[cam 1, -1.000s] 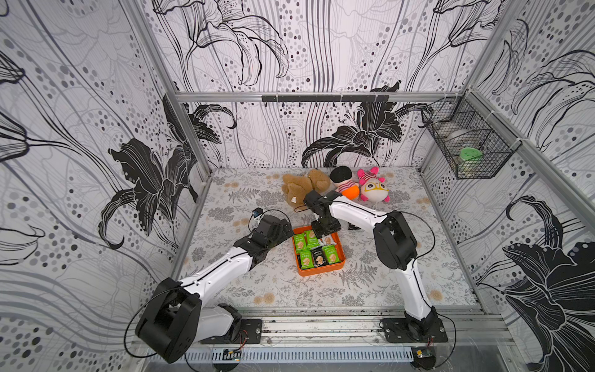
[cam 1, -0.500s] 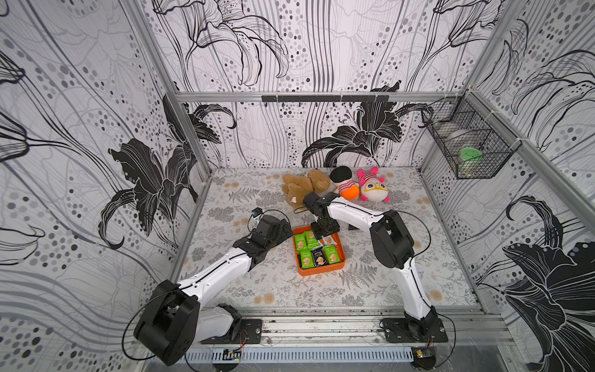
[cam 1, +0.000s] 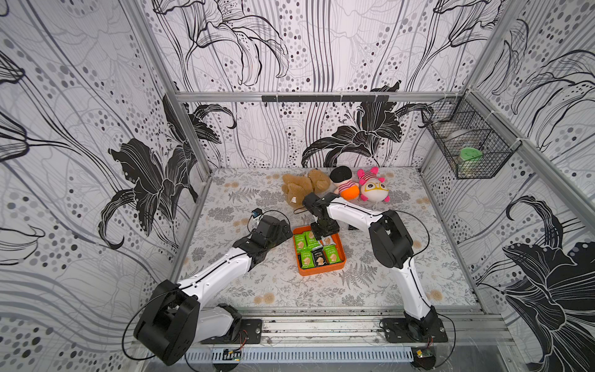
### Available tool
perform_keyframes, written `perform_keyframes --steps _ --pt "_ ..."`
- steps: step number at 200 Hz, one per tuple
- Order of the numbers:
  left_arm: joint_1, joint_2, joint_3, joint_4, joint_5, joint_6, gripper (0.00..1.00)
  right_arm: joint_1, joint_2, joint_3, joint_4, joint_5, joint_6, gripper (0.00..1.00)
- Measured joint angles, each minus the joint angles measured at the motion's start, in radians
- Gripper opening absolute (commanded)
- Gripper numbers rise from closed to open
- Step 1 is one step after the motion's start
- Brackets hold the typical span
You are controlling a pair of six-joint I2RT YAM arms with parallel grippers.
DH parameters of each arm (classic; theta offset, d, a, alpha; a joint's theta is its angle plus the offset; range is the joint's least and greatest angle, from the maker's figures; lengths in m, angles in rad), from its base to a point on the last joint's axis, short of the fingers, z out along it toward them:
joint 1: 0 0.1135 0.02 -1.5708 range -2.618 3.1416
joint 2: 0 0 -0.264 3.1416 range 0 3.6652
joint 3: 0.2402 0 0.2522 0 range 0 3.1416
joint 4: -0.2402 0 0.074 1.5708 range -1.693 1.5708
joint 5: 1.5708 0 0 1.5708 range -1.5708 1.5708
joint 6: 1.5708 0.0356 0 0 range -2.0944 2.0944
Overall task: Take the cookies out of the storage box
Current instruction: Pick up the cookie from the storage box.
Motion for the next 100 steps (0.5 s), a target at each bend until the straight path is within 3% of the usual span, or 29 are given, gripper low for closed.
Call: perform_keyframes --steps 26,100 --pt "0.000 0.000 0.000 -0.003 0.000 0.004 0.97 0.001 0.000 -0.004 0.010 -0.012 0.004 0.46" --pt "0.000 0.000 0.000 -0.014 0.000 0.007 0.97 0.004 -0.004 -0.005 0.009 -0.006 0.003 0.42"
